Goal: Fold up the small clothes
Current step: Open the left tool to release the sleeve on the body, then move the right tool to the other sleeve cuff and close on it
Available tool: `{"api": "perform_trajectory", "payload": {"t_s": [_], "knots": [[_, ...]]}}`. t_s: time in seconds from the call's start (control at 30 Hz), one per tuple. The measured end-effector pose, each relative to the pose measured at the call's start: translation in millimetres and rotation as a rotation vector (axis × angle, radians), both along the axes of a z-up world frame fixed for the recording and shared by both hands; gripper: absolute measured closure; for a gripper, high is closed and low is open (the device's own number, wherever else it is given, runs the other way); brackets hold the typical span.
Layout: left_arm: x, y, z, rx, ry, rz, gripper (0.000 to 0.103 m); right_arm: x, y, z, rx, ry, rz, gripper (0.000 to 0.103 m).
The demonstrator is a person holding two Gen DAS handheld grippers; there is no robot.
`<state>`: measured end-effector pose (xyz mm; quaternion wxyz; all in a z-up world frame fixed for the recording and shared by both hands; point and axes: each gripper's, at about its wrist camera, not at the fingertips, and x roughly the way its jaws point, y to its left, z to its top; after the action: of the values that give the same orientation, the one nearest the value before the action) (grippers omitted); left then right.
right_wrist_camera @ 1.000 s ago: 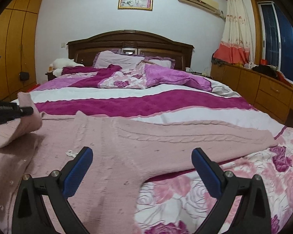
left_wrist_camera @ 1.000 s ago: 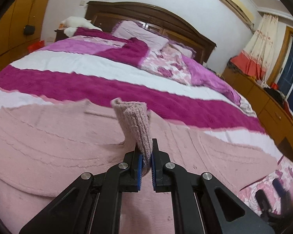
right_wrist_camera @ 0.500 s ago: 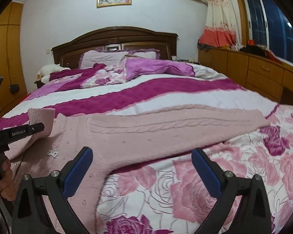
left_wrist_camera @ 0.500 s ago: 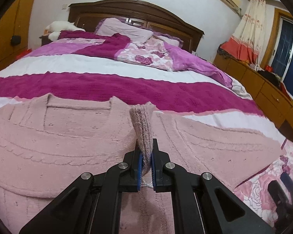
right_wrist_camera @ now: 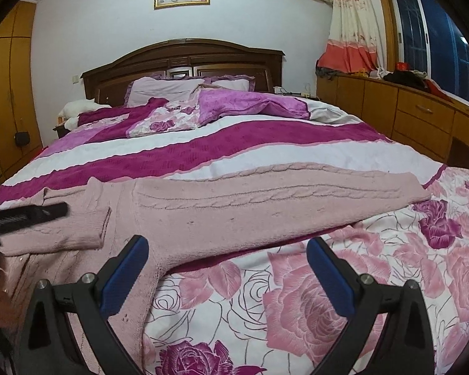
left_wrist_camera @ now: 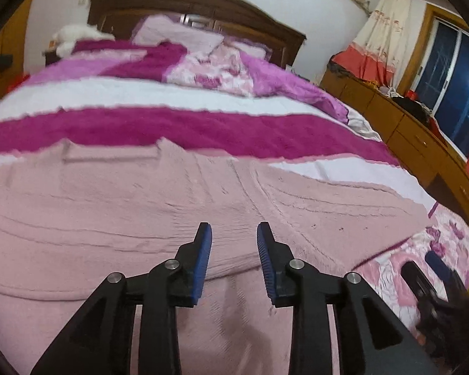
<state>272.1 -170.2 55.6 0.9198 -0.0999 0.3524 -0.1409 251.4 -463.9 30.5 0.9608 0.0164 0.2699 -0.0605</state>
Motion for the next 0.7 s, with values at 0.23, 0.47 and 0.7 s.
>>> {"api": "perform_trajectory", "payload": {"t_s": [0.23, 0.47, 0.7], "knots": [[-68, 86, 15, 0.201, -0.147, 0.172, 0.067, -8, -22, -10, 0.023, 0.04, -0.011, 0.0], [-102, 191, -14, 0.257, -0.074, 0.274, 0.067, -29, -86, 15, -0.022, -0.061, -0.143, 0.0], [-96, 248, -25, 0.2, -0.072, 0.397, 0.067, -19, -236, -2, 0.487, -0.055, -0.276, 0.0]]}}
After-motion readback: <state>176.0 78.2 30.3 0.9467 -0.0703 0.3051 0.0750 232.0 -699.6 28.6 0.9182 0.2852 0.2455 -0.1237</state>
